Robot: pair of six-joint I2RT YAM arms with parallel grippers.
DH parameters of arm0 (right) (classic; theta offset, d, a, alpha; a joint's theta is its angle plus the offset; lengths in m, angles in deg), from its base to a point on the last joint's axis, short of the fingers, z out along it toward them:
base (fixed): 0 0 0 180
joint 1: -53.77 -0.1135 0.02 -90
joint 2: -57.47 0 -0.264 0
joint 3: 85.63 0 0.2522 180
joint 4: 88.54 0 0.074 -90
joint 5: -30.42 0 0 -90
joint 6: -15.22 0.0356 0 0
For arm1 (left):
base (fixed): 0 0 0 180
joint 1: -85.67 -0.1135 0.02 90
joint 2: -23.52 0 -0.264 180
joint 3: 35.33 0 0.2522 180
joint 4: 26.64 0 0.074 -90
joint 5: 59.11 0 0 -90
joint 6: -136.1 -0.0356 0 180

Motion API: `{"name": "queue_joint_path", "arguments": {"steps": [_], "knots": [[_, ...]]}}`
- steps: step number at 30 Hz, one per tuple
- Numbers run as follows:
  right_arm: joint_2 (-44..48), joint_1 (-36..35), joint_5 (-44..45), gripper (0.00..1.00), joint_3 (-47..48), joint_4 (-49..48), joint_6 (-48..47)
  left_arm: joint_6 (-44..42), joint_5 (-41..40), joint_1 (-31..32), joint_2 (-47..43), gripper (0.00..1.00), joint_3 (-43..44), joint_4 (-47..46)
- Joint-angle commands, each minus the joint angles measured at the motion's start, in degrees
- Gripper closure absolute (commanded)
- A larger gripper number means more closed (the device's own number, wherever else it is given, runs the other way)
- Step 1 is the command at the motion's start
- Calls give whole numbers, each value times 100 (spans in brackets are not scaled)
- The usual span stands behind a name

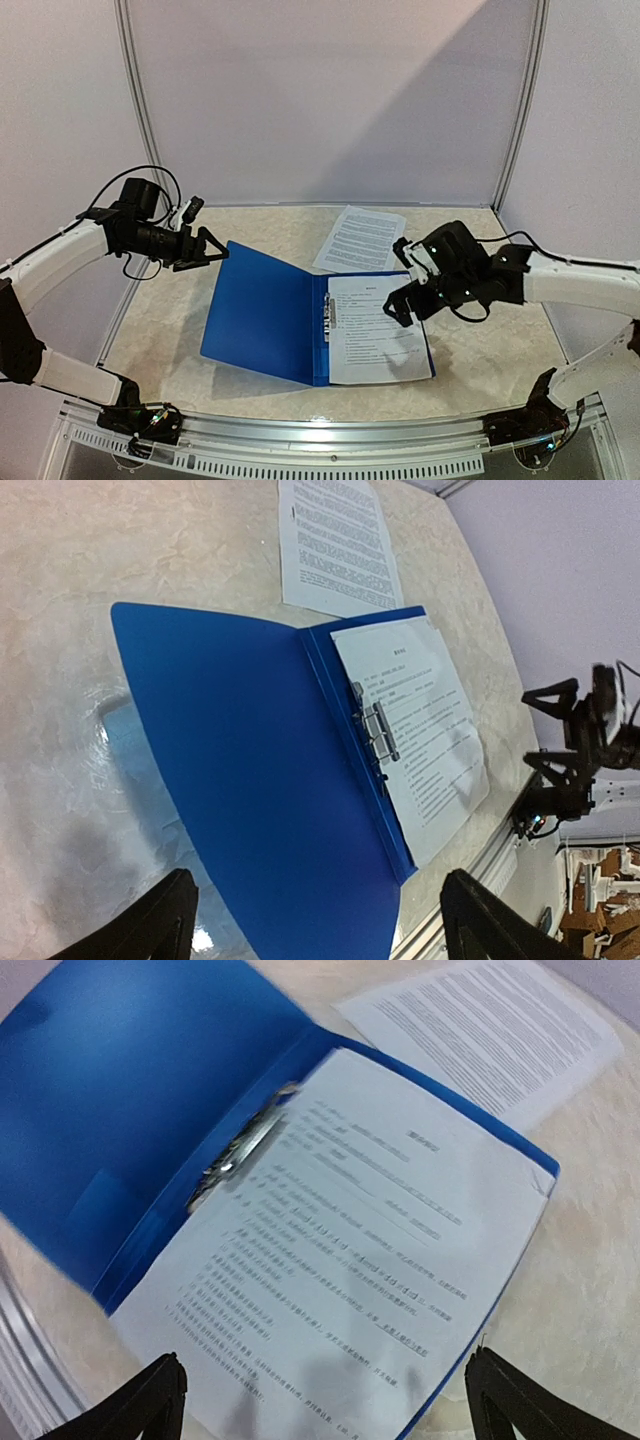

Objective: Put the files into the folder

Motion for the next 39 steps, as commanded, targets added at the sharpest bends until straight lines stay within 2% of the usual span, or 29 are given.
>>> {"name": "queue_joint_path", "arguments": {"steps": [1,4,7,10,15,19,24,27,30,33,35,39], "knots": [[930,-693,-127,1,-1077,-1374,-2599,-104,-64,-101,-113,14,38,-17],[1333,-801,-421,1,-1533,-1821,-3379,-90,-87,-129,-109,14,-7,-42],[1345,-809,-225,1,-1430,-1787,-3471,-99,-92,-153,-85,14,-4,-45],[1269,-573,579,1,-988,-1504,-2750,-99,-85,-215,-44,14,10,-45],[663,1066,-306,1,360,-487,-975,-126,-89,-336,-19,14,81,-23],[-235,1853,-350,2,1348,10,-274,-282,-211,-437,-29,14,211,107],[-2052,2116,121,5,3308,909,125,-793,-645,-576,167,13,1017,553],[-3264,2117,538,5,4442,1389,-61,-973,-852,-578,359,13,1534,633],[-4439,2116,845,5,5558,1882,-345,-841,-679,-563,597,13,1810,588],[-5412,2090,440,1,6563,2222,-775,-630,-551,-520,769,13,1753,461],[-5811,2015,-46,1,6964,2224,-1170,-578,-516,-493,842,13,1645,394],[-6202,1775,-20,1,7185,2022,-1972,-528,-530,-466,849,14,1452,252]]}}
